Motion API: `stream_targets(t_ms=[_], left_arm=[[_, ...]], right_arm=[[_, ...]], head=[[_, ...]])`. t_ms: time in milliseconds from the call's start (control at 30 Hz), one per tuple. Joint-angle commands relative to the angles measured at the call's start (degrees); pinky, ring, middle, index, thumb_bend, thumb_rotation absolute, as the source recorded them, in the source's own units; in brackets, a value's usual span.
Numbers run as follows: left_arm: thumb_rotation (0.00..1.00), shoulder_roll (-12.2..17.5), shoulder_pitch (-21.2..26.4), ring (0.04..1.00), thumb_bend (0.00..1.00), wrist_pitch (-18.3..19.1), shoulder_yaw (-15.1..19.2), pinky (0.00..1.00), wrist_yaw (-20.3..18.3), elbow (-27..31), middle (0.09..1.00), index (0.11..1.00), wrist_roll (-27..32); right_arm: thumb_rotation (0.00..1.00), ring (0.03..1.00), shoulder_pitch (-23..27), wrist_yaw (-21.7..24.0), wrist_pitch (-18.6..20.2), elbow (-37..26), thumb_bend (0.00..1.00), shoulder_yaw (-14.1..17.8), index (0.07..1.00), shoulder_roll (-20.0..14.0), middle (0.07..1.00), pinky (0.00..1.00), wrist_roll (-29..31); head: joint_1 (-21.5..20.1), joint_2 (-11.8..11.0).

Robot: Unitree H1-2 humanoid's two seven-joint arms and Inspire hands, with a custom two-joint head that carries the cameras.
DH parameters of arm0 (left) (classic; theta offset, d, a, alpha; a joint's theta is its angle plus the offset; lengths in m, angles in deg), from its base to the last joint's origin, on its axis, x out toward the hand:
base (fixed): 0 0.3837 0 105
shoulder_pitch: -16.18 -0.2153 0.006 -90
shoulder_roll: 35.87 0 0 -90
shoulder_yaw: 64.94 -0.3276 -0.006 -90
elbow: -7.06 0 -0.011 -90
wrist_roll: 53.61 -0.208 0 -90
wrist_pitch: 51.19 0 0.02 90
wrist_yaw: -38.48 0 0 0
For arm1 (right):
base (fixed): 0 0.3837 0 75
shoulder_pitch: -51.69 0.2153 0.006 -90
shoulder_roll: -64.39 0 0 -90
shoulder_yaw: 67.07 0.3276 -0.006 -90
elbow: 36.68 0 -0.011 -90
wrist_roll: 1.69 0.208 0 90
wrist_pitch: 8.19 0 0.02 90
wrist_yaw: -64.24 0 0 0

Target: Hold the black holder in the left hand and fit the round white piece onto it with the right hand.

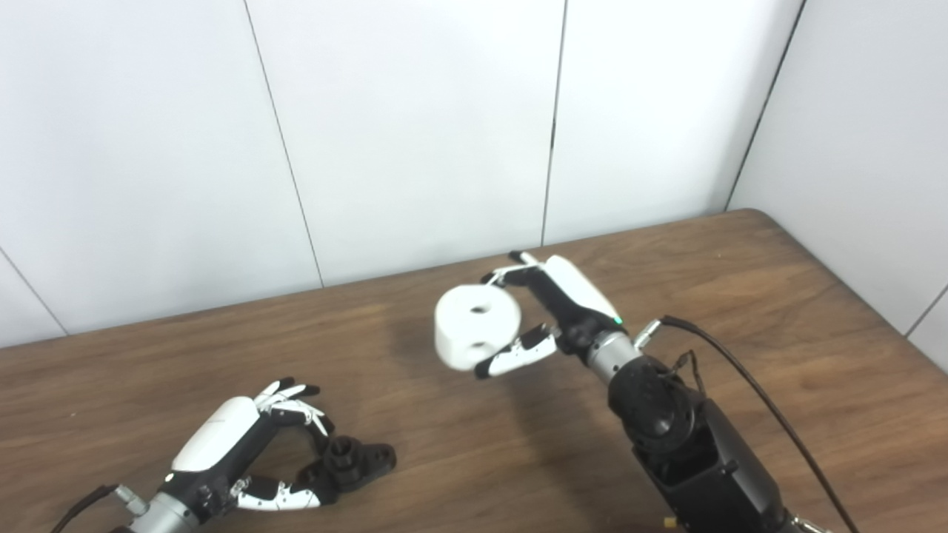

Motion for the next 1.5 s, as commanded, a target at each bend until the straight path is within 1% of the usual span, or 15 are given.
stream_targets(t_ms=[0,100,300,367,667,767,1000,1300,1467], left_arm=[[0.05,0.2,0.6,0.908,0.52,0.7,-1.0,1.00,-1.0,0.1,0.698,0.482,-2.0],[0.05,0.2,0.6,0.914,0.52,1.1,-1.4,1.00,-1.2,0.3,0.702,0.482,-1.8],[0.05,-0.4,0.0,0.914,0.52,2.1,-1.8,1.00,-0.9,1.3,0.700,0.482,-2.4],[0.05,-0.6,-0.1,0.916,0.52,3.0,-2.1,1.00,-1.0,1.9,0.702,0.482,-2.8],[0.05,-1.5,0.0,0.925,0.52,4.5,-3.1,1.00,-0.9,2.5,0.700,0.482,-3.6],[0.05,-1.9,0.0,0.923,0.52,4.0,-3.4,1.00,-0.3,2.3,0.697,0.482,-3.8],[0.05,-2.4,0.1,0.926,0.52,4.4,-4.1,1.00,-0.3,2.6,0.696,0.482,-4.1],[0.05,-2.7,0.2,0.924,0.52,5.3,-4.6,1.00,-0.5,3.9,0.691,0.482,-4.5],[0.06,-3.0,0.2,0.922,0.52,5.3,-4.7,1.00,-0.2,4.0,0.691,0.482,-5.0]], right_arm=[[0.15,0.984,3.1,1.2,0.2,-3.1,0.52,0.0,0.483,0.6,0.791,1.00,-0.2],[0.15,0.986,3.4,2.9,0.2,-3.3,0.52,-0.8,0.483,1.6,0.789,1.00,-0.6],[0.15,0.973,3.5,3.6,-0.8,-2.8,0.52,-2.7,0.483,3.2,0.785,1.00,-0.4],[0.15,0.972,3.6,4.0,-1.0,-2.6,0.52,-3.3,0.483,3.7,0.784,1.00,0.1],[0.15,0.963,4.7,6.7,-0.7,-2.8,0.52,-6.5,0.483,3.8,0.783,1.00,-1.4],[0.15,0.965,4.8,7.2,-0.9,-2.8,0.52,-7.0,0.483,3.9,0.784,1.00,-1.5],[0.15,0.973,4.0,7.2,-2.2,-2.5,0.52,-7.3,0.483,4.5,0.786,1.00,-0.5],[0.15,0.973,4.0,6.8,-3.3,-1.2,0.52,-9.2,0.483,4.8,0.793,1.00,-1.1],[0.15,0.970,3.2,6.6,-4.5,-0.7,0.52,-9.3,0.483,5.0,0.791,1.00,-0.8]], head=[[0.4,0.1],[1.1,0.3],[3.7,0.6],[4.8,0.7],[8.6,1.3],[9.7,1.4],[10.9,1.8],[12.4,2.1],[13.3,2.4]])
